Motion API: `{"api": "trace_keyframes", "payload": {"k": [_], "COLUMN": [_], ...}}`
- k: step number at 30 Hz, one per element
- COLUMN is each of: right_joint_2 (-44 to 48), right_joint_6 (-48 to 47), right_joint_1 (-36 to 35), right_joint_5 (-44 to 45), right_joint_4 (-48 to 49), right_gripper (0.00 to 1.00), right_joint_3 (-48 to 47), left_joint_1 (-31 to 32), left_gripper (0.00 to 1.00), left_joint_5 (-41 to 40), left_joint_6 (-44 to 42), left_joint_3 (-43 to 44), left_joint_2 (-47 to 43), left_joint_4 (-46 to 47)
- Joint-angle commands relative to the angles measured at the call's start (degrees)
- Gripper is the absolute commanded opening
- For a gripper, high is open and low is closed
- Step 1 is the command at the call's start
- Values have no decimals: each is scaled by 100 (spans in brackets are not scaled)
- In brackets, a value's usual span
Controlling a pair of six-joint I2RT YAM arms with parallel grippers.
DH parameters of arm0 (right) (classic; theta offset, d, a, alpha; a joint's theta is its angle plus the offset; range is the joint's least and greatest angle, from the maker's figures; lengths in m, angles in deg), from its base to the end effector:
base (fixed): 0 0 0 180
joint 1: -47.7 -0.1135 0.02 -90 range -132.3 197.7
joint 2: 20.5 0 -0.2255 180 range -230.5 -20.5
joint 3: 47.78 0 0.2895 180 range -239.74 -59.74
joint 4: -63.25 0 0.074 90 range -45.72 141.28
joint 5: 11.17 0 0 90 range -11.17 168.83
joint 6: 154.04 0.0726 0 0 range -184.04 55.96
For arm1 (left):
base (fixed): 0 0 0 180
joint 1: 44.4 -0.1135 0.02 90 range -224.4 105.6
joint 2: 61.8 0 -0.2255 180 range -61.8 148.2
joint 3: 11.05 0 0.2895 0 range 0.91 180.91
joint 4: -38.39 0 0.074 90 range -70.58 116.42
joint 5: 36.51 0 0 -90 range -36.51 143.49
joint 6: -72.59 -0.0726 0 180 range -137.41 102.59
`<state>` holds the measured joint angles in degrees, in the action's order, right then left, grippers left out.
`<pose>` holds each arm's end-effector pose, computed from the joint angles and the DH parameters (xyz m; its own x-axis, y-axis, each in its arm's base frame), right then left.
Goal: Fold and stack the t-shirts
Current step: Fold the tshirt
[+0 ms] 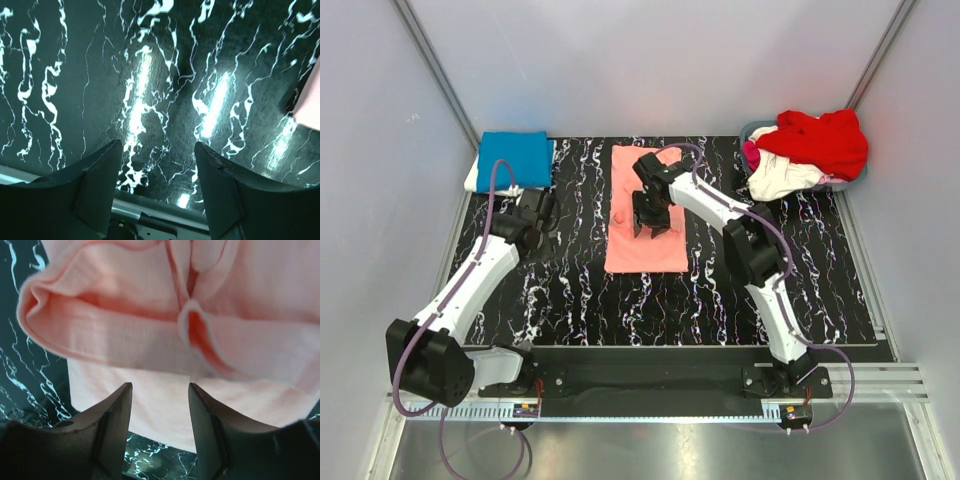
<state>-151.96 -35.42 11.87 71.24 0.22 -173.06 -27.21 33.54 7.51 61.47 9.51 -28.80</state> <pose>0.4070 0.3057 0.1149 -0.9615 -0.1086 -0.2524 -0.1797 0.9435 0.2784 0.2892 -0.0635 0.2033 -0.8525 -0.1509 -0.5005 -0.2361 0.9654 0.1111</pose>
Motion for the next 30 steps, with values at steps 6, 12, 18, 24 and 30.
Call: {"api": "trace_keyframes", "payload": {"k": [6,12,18,24,30], "right_joint_2": [-1372,-1778,-401,2069,3696], "right_joint_6": [-410,-419,-778,-657,20], "right_joint_1": [68,533,604,657,981], "right_joint_5": [916,927,970,1410,-82], "right_joint_4": [-1317,-1283,-300,1168,2380], "right_gripper": [56,58,61,68,68], "right_joint_3": [-2719,-3943,-2356,1299,4271], "left_joint_1": [-5,-5,-5,12,74], "left_gripper": [64,64,63,62,61], "left_joint_5": [-300,-264,-326,453,2122], "left_joint_6": [-155,-164,-102,345,1005], "left_joint_3": [158,132,141,-16,-728], "left_joint_2": [76,50,85,50,146], "left_joint_4": [363,398,372,573,1722]}}
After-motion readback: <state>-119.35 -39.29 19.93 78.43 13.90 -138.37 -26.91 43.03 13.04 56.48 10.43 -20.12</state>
